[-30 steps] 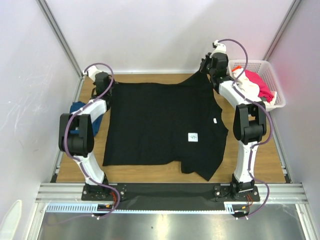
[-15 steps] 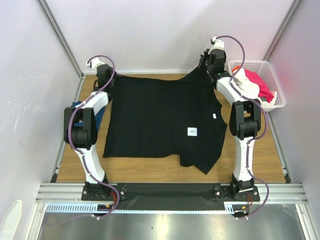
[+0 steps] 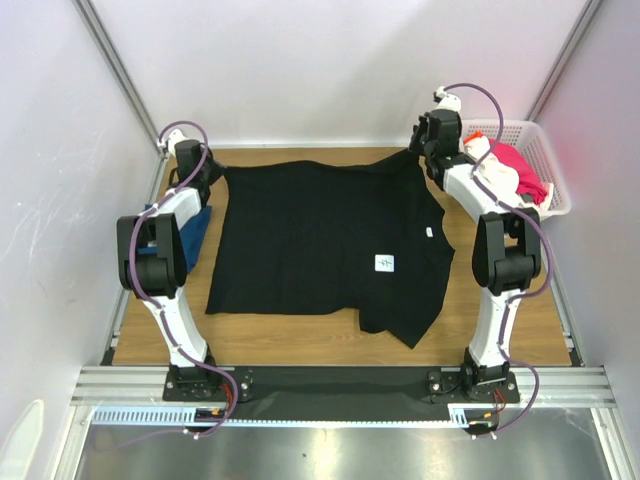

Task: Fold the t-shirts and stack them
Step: Fold the tshirt

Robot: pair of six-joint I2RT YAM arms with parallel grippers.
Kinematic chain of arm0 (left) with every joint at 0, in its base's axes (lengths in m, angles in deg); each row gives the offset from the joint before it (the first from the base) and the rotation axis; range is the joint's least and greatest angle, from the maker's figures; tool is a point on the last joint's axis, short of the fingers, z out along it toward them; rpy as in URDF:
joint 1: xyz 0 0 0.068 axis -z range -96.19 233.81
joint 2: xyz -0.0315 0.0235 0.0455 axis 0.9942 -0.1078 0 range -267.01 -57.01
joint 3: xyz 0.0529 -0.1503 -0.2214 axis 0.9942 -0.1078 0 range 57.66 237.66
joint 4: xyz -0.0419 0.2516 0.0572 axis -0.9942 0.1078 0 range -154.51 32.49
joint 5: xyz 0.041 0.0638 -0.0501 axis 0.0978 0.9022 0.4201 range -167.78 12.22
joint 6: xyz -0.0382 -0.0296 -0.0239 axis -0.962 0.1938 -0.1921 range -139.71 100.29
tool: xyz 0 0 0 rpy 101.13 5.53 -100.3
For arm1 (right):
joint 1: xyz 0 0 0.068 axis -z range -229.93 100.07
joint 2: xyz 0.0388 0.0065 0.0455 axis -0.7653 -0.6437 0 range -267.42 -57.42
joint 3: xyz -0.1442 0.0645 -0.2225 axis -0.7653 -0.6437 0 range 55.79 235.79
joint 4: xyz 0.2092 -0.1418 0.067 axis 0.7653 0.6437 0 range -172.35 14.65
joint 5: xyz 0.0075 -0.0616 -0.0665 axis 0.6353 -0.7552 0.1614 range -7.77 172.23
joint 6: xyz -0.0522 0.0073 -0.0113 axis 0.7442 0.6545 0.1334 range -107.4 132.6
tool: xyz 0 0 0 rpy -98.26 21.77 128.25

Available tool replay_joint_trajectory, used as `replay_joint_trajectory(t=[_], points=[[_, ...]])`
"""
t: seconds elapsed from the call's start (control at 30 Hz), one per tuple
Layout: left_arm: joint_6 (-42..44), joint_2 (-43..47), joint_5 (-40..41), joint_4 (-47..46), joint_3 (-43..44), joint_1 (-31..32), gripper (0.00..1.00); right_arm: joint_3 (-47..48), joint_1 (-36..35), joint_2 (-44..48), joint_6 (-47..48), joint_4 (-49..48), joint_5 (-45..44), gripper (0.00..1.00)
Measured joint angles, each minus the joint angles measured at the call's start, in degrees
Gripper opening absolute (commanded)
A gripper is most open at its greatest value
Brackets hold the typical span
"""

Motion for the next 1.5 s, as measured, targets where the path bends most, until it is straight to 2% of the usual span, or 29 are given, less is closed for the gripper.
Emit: replay_joint_trajectory(t=[0.17,0.4,0.97,1.27,1.5], points=[[-0.04,0.0,-1.57,1.16,-0.79,-0.98,0.0,-4.31,0.22,4.35,-1.6,1.33,-0.98,0.0],[-0.02,0.0,-3.91,0.85,-1.7,-1.68,0.0,-6.8,0.2,5.81,-3.61,2.91,-1.18,0.0],[-0.04,0.81,-3.98,5.57,-7.32,-1.68,0.0,-18.51,0.17,13.77,-9.66,11.63,1.73,0.0],[0.0,5.22,-3.96,7.39,-11.87,-1.7,0.0,-23.63,-1.09,17.18,-11.58,16.11,3.41,0.0],[0.0,8.92,-2.95,7.78,-14.58,-1.7,0.0,-24.0,-2.03,20.35,-11.54,18.88,2.69,0.0]])
